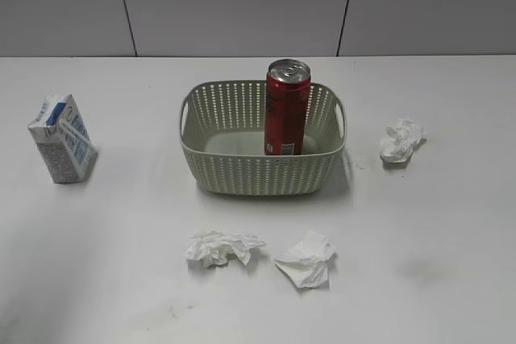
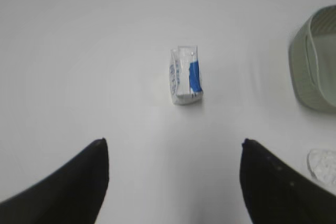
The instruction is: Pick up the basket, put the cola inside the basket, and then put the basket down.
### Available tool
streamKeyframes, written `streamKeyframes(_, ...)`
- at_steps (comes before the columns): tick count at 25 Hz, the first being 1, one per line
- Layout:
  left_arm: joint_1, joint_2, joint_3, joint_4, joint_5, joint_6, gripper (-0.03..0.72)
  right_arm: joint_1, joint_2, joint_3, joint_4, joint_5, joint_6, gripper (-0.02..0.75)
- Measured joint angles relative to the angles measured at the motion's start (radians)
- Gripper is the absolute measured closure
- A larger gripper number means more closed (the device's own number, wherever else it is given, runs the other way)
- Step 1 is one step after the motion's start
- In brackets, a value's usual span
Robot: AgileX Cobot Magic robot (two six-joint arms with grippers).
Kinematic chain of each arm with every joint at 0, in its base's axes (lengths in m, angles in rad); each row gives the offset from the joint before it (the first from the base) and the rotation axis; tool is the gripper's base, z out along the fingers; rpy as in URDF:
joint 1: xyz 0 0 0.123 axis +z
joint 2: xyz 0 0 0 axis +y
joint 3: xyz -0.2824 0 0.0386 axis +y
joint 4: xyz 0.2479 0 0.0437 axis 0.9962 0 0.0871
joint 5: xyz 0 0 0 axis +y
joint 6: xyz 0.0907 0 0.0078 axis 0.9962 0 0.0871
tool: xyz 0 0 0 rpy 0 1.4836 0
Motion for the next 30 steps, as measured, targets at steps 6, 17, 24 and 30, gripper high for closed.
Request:
streamKeyframes(6, -0.001, -0.264, 0.297, 0.008, -0.001, 0.004, 0.097, 0.000, 0.000, 0.000, 0.000, 0.000, 0.000, 0.164)
streamKeyframes(17, -0.001, -0.705, 0.691, 0.017, -0.131, 0.000, 0.097, 0.000, 0.000, 0.000, 0.000, 0.001, 0.000, 0.164)
streamKeyframes(24, -0.001, -0.916, 0.811, 0.018, -0.150, -0.002, 0.097, 0.000, 0.000, 0.000, 0.000, 0.001, -0.001, 0.164)
streamKeyframes(30, -0.001, -1.080, 0.822, 0.018, -0.140, -0.012, 0.097, 0.000, 0.000, 0.000, 0.000, 0.001, -0.001, 0.164)
